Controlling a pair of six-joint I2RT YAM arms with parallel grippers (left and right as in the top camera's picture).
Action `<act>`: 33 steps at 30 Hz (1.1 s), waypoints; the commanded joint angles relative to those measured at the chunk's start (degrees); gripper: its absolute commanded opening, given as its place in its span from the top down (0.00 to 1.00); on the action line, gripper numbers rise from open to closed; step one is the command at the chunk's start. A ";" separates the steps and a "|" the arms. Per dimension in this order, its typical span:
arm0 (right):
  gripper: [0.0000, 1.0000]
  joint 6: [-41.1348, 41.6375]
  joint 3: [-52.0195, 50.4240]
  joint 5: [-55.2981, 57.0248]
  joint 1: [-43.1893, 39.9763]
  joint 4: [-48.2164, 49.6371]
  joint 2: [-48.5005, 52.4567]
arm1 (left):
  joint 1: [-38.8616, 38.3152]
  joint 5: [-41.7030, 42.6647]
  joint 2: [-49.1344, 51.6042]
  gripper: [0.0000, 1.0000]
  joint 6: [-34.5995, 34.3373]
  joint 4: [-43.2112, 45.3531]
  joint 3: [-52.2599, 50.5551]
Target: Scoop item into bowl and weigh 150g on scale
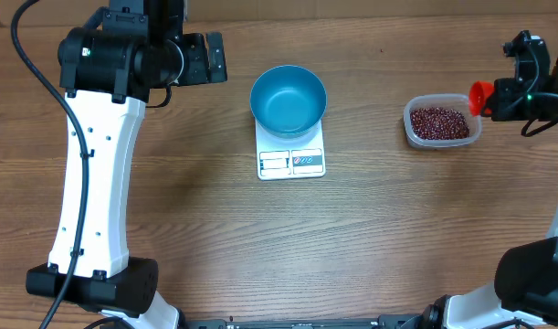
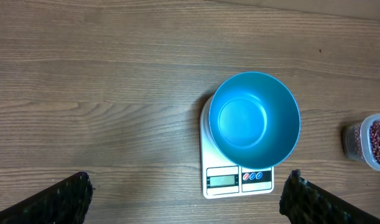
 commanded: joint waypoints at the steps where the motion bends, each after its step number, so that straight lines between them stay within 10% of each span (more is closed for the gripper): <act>1: 0.96 -0.07 -0.35 -3.80 -0.11 1.38 -0.07 | 0.00 0.59 -0.76 0.00 0.66 0.04 0.42; 33: 0.96 2.12 -0.46 2.75 0.07 3.54 8.81 | 0.00 0.59 -0.79 0.00 0.68 0.04 0.42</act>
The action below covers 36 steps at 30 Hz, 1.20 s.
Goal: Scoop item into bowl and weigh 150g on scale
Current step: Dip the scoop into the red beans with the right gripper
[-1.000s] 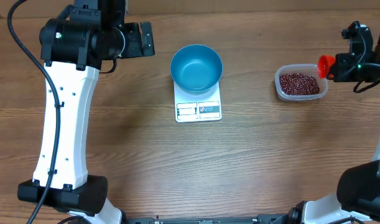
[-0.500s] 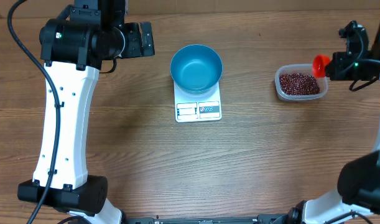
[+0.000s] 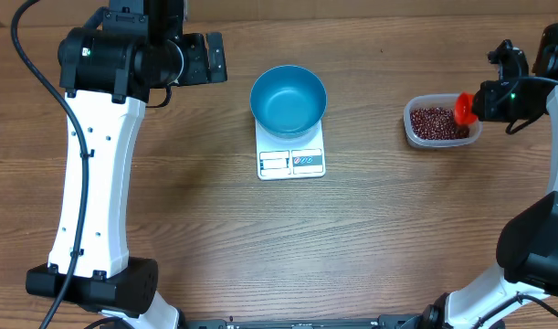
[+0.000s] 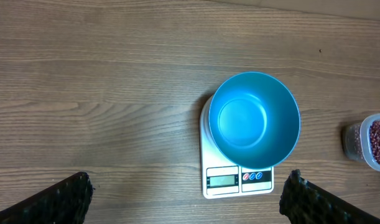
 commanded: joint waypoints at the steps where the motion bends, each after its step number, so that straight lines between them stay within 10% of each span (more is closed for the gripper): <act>1: 0.96 0.35 -0.04 2.91 0.07 0.74 0.02 | 0.00 0.59 -0.79 0.00 0.68 0.04 0.42; 36: 0.96 -3.17 -6.47 -9.49 3.69 -0.26 8.66 | 0.00 0.59 -0.79 0.00 0.68 0.04 0.42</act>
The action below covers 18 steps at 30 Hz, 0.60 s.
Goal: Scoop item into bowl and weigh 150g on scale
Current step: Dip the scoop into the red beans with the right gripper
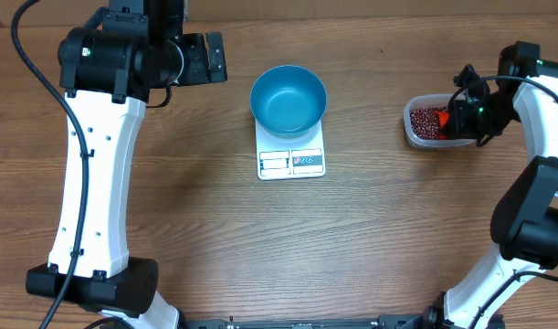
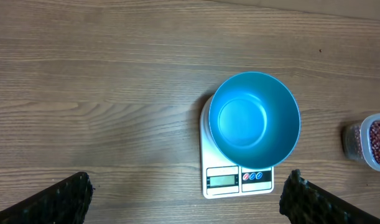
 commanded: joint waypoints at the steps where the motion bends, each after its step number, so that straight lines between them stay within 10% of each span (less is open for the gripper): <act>1: 0.96 -2.49 -0.85 -6.27 0.50 -0.55 0.59 | 0.00 0.61 -0.79 0.01 0.68 0.04 0.42; 18: 0.96 4.31 -1.92 -11.52 -1.09 1.60 3.61 | 0.00 0.61 -0.79 0.00 0.68 0.04 0.42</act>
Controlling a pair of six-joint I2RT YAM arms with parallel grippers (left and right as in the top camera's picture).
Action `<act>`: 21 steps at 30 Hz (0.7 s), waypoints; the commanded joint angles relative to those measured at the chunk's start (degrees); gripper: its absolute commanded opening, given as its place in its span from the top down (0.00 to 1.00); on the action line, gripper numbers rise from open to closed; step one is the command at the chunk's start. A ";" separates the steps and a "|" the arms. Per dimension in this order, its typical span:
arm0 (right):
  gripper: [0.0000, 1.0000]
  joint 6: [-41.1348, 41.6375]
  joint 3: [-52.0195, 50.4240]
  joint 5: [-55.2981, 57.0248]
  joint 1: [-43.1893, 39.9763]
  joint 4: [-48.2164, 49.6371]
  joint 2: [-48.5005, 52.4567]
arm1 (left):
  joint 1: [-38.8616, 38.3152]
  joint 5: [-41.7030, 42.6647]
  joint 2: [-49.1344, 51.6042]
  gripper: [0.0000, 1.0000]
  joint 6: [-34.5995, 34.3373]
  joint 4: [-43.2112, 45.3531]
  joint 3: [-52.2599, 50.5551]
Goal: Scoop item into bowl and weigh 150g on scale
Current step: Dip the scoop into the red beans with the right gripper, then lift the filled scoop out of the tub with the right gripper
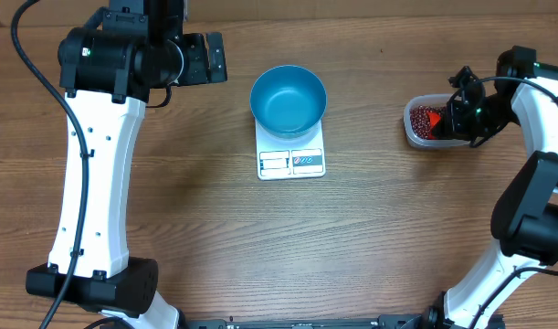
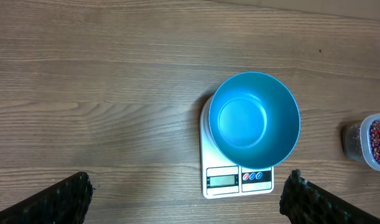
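Note:
An empty blue bowl (image 1: 289, 99) sits on the white scale (image 1: 291, 161) at the table's centre back; the left wrist view shows the bowl (image 2: 254, 119) and the scale's display (image 2: 223, 181). To the right, a clear container of red beans (image 1: 425, 128) stands on the table. My right gripper (image 1: 459, 115) is shut on a red scoop (image 1: 432, 117), whose head is down in the beans. The scoop also shows at the right edge of the left wrist view. My left gripper (image 1: 205, 59) hangs open, high at the back left, holding nothing.
The wooden table (image 1: 169, 210) carries nothing else. The left arm's white links (image 1: 91, 174) stand over the table's left side. The right arm (image 1: 543, 100) reaches in from the right edge.
The scoop's head has moved a little further left inside the bean container, and my right gripper has shifted slightly with it. The left arm, bowl and scale have not moved.
At first my right gripper held the red scoop to the right of the bean container, clear of it. Then it was at the container's right rim, then inside over the beans. Now the scoop's head is among the beans. The left arm stayed still throughout.

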 commanded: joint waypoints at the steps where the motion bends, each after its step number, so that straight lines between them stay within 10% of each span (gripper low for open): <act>1: 0.96 2.08 -0.96 -4.81 -0.63 0.17 1.92 | 0.00 0.59 -0.79 0.01 0.68 0.04 0.42; 21: 0.96 1.16 -0.96 -21.33 -9.14 -1.44 1.92 | 0.00 0.59 -0.79 0.00 0.68 0.04 0.42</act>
